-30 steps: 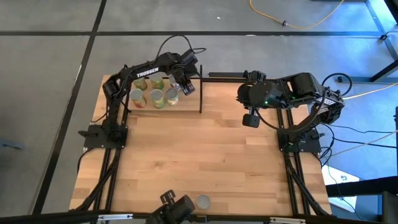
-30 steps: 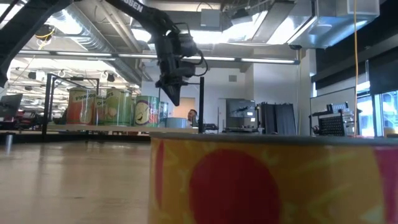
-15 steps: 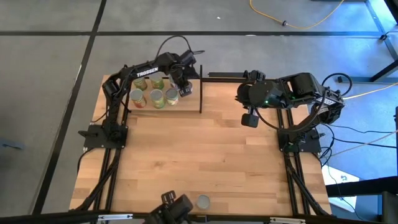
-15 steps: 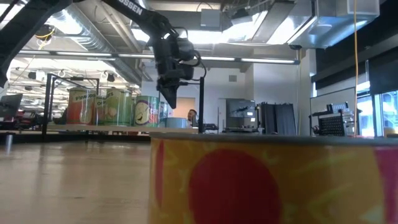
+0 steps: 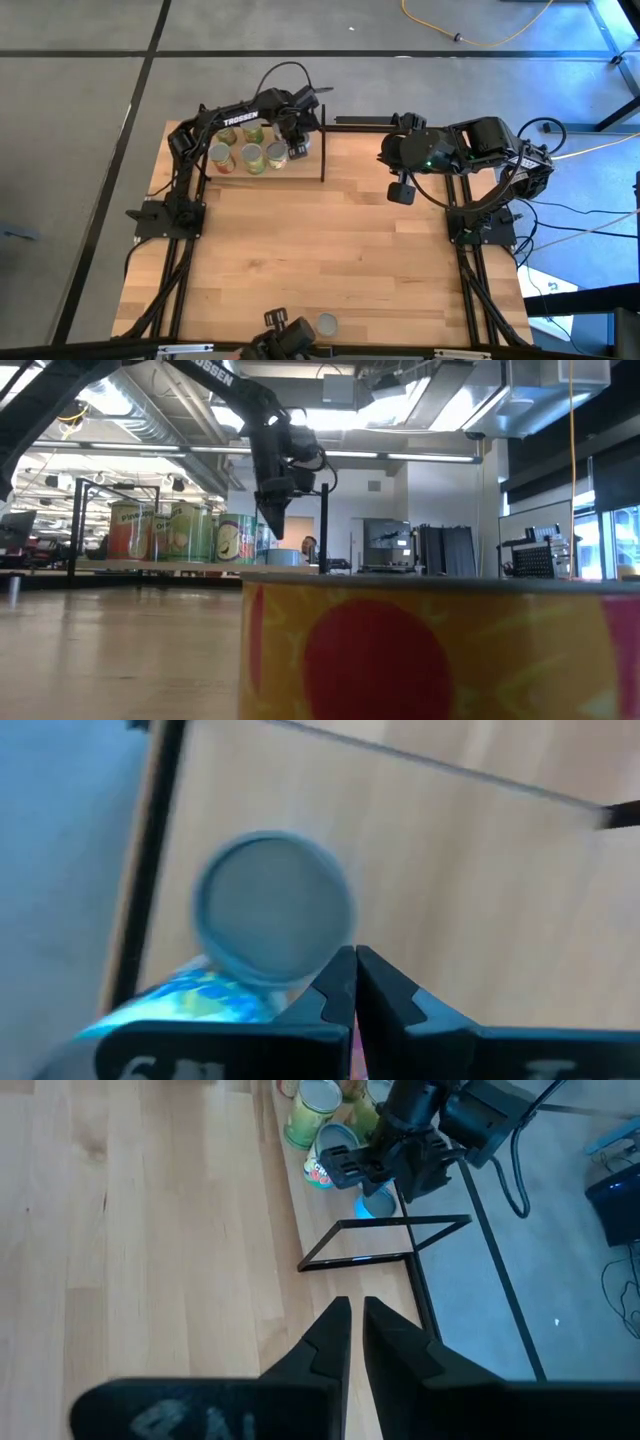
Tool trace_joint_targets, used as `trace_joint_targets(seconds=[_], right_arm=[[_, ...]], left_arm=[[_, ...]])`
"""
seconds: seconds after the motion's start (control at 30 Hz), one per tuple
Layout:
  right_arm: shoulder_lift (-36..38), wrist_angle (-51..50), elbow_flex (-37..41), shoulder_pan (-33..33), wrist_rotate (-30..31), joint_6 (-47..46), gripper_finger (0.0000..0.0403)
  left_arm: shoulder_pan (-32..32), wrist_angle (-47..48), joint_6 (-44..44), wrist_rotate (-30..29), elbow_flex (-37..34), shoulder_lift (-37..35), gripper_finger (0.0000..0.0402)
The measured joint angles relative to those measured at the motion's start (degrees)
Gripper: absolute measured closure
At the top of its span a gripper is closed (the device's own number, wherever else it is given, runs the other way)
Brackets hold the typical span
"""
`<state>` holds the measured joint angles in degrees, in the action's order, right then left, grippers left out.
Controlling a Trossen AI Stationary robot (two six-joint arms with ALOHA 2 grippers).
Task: Pick and place cans onto a shelf
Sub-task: Put the canned tuna on the shelf, then put the canned pineapple rings on the shelf
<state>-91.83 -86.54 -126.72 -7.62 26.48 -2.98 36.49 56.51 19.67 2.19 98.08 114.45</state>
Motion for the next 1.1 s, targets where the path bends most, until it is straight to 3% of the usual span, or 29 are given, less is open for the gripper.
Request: trace_joint_targets(seconds=[0.17,0.47,1.1], right_arm=[[0.00,0.00,0.00,0.00,0.02,-0.02,0.0368],[0.00,0.07,0.00,0.00,0.02,-0.02,0.0368],[0.00,0.15,0.00,0.09,0.78,0.20,0.0368]], left_arm=[[0.43,-0.78,-4.26,-4.70,0.00,0.04,0.0401],[3.02,-1.77,-20.20,-2.29,0.00,0.04,0.0401],[2.73,-7.15,-13.33,-3.60,0.00,2.64,0.0401]])
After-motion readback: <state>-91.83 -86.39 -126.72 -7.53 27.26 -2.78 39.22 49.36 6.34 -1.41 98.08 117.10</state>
